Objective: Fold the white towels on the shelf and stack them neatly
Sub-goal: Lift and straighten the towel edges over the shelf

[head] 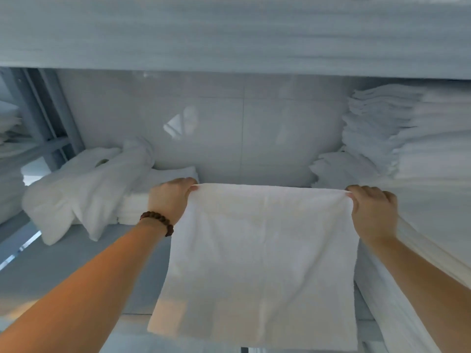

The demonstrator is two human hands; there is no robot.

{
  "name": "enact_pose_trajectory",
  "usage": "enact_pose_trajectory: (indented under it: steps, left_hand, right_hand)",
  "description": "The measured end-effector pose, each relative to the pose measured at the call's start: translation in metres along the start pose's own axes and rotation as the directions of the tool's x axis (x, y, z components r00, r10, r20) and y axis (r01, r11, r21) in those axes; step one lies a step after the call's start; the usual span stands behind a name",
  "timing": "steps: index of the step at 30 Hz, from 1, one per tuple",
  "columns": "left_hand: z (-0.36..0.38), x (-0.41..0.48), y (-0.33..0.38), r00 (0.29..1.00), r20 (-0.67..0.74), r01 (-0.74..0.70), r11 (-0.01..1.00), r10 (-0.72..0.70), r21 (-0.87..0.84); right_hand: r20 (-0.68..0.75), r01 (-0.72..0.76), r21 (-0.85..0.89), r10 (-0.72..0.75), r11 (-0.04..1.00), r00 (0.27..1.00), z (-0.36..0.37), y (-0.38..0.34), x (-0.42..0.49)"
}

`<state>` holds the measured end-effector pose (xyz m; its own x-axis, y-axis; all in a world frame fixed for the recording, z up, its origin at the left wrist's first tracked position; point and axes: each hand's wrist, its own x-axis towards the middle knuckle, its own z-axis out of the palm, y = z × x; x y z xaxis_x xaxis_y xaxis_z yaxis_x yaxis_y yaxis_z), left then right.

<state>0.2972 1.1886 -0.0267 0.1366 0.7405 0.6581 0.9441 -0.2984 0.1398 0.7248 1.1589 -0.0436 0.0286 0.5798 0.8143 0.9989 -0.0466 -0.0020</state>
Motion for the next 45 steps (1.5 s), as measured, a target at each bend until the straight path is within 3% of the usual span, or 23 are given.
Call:
enact_pose_trajectory:
  steps: [9,13,19,24,27,30,35,37,40,42,45]
  left_hand:
    - [0.126,0.080,-0.030,0.997,0.071,0.009,1.000,-0.010,0.020]
    - [0.212,0.091,-0.046,0.968,0.238,0.051,0.993,-0.074,0.102]
    - [0.310,0.080,-0.066,0.892,0.415,0.116,0.978,-0.178,0.172]
    - [0.356,0.086,-0.081,0.837,0.513,0.128,0.980,-0.190,0.153]
    - [0.375,0.089,-0.086,0.813,0.554,0.119,0.983,-0.179,0.142]
    - [0.393,0.095,-0.094,0.776,0.617,0.109,0.991,-0.134,0.078]
    - [0.404,0.119,-0.105,0.681,0.729,-0.146,0.988,0.064,0.049]
    - [0.404,0.130,-0.108,0.627,0.775,-0.197,0.979,0.081,0.057]
    - [0.404,0.142,-0.113,0.531,0.846,-0.037,0.999,0.048,-0.033]
    - [0.405,0.146,-0.117,0.534,0.842,-0.037,0.997,0.081,-0.072]
    - [0.407,0.148,-0.123,0.592,0.796,-0.072,0.992,0.124,-0.102]
  right_hand:
    - [0.016,0.013,0.001,-0.014,1.000,1.000,0.135,0.013,0.049]
    - [0.320,-0.012,-0.025,0.019,1.000,0.947,0.217,0.014,0.042]
    - [0.600,-0.062,-0.074,0.094,0.995,0.794,0.310,0.011,0.001]
    - [0.590,-0.092,-0.003,0.076,0.996,0.803,0.345,0.010,-0.011]
    - [0.558,0.026,-0.030,-0.005,0.999,0.830,0.371,0.017,-0.016]
    - [0.664,0.059,-0.022,-0.029,0.998,0.747,0.392,0.024,-0.009]
    - [0.794,0.077,0.062,-0.096,0.995,0.601,0.408,0.032,0.015]
    - [0.857,0.095,0.097,-0.132,0.991,0.498,0.407,0.033,0.027]
    - [0.933,0.103,0.121,-0.148,0.987,0.328,0.404,0.029,0.045]
    - [0.942,0.101,0.138,-0.162,0.985,0.294,0.404,0.029,0.053]
    - [0.914,0.171,0.224,-0.268,0.959,0.305,0.406,0.034,0.058]
